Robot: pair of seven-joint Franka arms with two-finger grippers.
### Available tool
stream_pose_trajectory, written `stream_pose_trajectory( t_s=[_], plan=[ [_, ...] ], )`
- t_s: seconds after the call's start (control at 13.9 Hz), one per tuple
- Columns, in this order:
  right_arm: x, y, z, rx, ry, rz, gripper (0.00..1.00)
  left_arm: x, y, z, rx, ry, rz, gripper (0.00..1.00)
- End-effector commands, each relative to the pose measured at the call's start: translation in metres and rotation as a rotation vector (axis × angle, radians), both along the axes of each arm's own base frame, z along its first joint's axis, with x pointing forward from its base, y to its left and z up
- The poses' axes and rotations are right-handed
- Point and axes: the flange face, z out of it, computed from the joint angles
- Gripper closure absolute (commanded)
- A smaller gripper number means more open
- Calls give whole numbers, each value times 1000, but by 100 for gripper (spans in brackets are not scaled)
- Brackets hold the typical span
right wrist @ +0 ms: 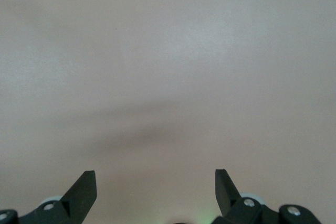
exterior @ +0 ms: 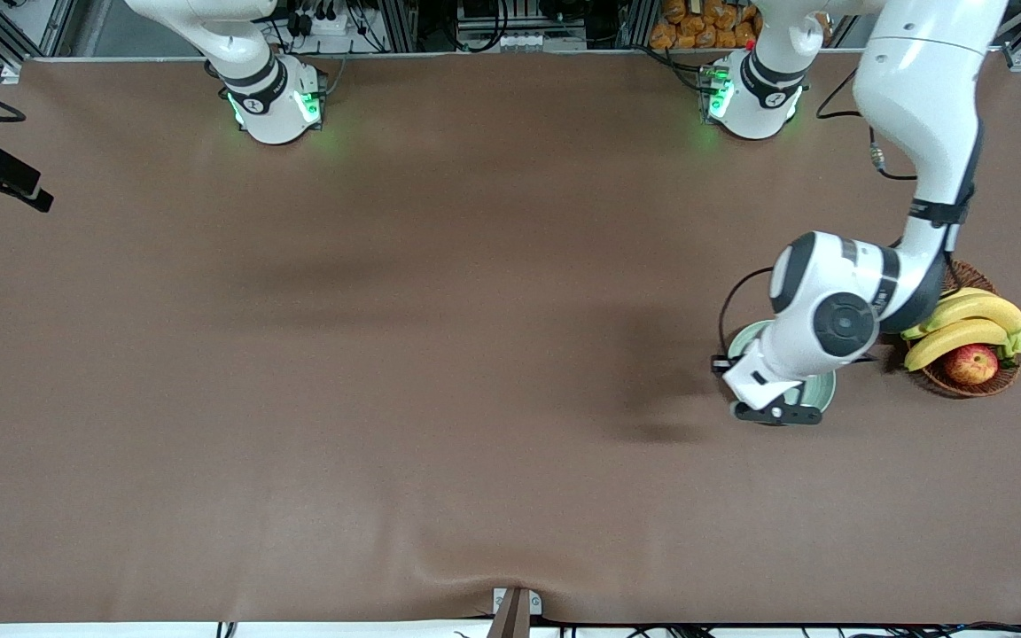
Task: Collect all strawberries into plate
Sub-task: 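Carry the strawberry to the plate with the left gripper and open it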
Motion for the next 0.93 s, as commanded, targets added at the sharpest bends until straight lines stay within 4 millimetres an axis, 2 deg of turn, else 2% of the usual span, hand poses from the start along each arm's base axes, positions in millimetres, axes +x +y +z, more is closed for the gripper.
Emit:
stream_pose_trajectory(
  t_s=[0.0, 0.14, 0.29, 0.36, 0.43, 0.5, 0.57, 0.65, 0.86],
  plan=[
    [0, 2, 7, -1, -9, -10, 0, -3, 47, 0, 10, 4, -52, 95],
    [0, 6, 6, -1, -8, -3, 0, -4, 65, -5, 6, 16, -71, 93],
    [0, 5, 6, -1, -8, -3, 0, -4, 72, -21, 1, 26, -60, 92],
    [0, 5, 6, -1, -8, -3, 0, -3, 78, -27, -2, 20, -53, 89],
    [0, 5, 6, -1, -8, -3, 0, -2, 82, -35, -7, 17, -52, 75],
    [0, 6, 6, -1, -8, -1, 0, 0, 82, -40, -11, 6, -67, 55],
    [0, 6, 6, -1, -8, -1, 0, 1, 83, -40, -12, 0, -70, 24],
    [0, 6, 6, -1, -8, -1, 0, 1, 81, -38, -13, -3, -73, 0],
    [1, 6, 5, -1, -6, 2, 0, 4, 82, -34, -13, -12, -78, 0]
  ],
)
